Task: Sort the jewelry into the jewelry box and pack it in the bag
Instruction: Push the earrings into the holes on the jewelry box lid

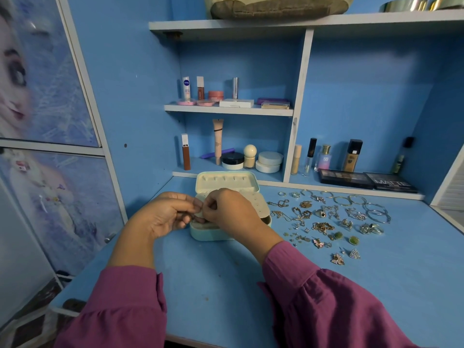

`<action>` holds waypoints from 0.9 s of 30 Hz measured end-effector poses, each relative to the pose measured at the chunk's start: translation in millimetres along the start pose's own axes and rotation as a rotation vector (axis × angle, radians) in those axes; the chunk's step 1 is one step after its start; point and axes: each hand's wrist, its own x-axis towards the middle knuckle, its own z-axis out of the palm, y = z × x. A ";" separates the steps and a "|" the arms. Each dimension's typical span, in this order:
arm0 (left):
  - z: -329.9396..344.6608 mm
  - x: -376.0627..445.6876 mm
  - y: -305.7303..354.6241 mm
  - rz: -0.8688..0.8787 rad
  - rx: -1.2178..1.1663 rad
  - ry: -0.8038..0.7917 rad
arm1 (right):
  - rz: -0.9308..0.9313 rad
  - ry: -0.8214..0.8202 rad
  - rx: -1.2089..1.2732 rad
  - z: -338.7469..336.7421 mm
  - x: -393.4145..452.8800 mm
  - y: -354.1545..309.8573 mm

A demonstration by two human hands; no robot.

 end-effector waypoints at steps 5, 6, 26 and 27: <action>0.2 0.9 -0.8 0.000 0.007 0.003 | -0.069 0.003 -0.135 1.9 4.7 -0.1; 0.1 1.2 -0.8 -0.001 0.010 0.000 | -0.093 0.010 -0.167 2.4 5.1 0.0; -2.5 -2.6 1.1 0.040 0.000 -0.024 | -0.164 0.069 -0.041 -7.5 -3.9 12.6; -3.0 -3.2 2.0 0.047 -0.013 -0.022 | -0.136 0.077 -0.016 -13.2 -5.2 15.9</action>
